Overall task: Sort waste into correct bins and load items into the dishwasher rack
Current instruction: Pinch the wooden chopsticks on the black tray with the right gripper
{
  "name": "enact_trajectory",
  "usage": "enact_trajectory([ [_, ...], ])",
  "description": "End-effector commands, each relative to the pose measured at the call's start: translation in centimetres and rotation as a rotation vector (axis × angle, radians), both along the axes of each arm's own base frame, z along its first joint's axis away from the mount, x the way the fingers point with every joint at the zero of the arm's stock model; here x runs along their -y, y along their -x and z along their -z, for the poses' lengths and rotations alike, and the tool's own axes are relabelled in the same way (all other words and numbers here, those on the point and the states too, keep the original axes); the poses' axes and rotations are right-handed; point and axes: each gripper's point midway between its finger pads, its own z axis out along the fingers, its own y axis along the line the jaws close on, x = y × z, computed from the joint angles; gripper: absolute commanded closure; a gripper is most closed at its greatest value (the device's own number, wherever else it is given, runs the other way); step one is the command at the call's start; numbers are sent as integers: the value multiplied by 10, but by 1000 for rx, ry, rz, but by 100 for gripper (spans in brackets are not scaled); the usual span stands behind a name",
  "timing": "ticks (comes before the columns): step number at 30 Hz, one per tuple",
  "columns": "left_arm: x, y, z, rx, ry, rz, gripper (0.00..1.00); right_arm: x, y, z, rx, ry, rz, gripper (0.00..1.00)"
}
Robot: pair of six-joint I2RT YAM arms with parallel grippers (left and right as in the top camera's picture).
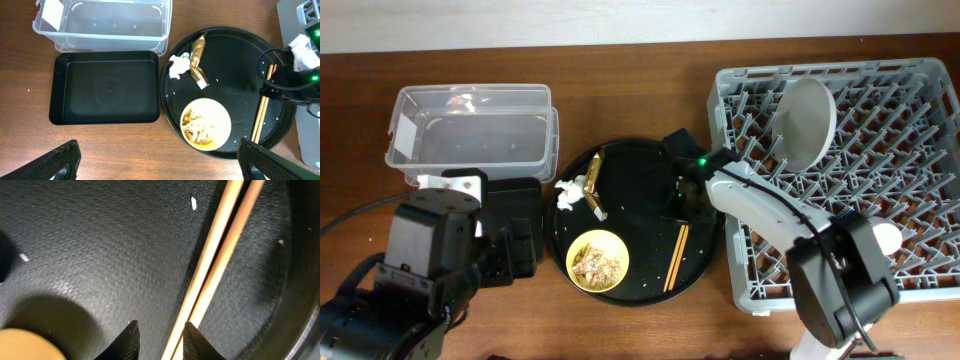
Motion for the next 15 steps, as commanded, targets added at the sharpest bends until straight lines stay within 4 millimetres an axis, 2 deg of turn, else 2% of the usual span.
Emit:
enact_trajectory([
  [1, -3, 1, -3, 14, 2, -18, 1, 2, 9, 27, -66, 41, 25, 72],
  [4, -3, 1, -3, 14, 2, -18, 1, 5, 14, 40, -104, 61, 29, 72],
  [6, -3, 1, -3, 14, 2, -18, 0, 3, 16, 40, -109, 57, 24, 73],
  [7, -3, 1, -3, 14, 2, -18, 1, 0, 15, 40, -102, 53, 18, 78],
  [8, -3, 1, -3, 14, 2, -18, 1, -2, 15, 40, -96, 50, 12, 88],
  [13, -3, 1, -3, 14, 2, -18, 1, -9, 7, 40, -63, 26, 43, 96],
  [15, -3, 1, -3, 14, 2, -18, 0, -13, 2, 32, -42, 9, 21, 96],
])
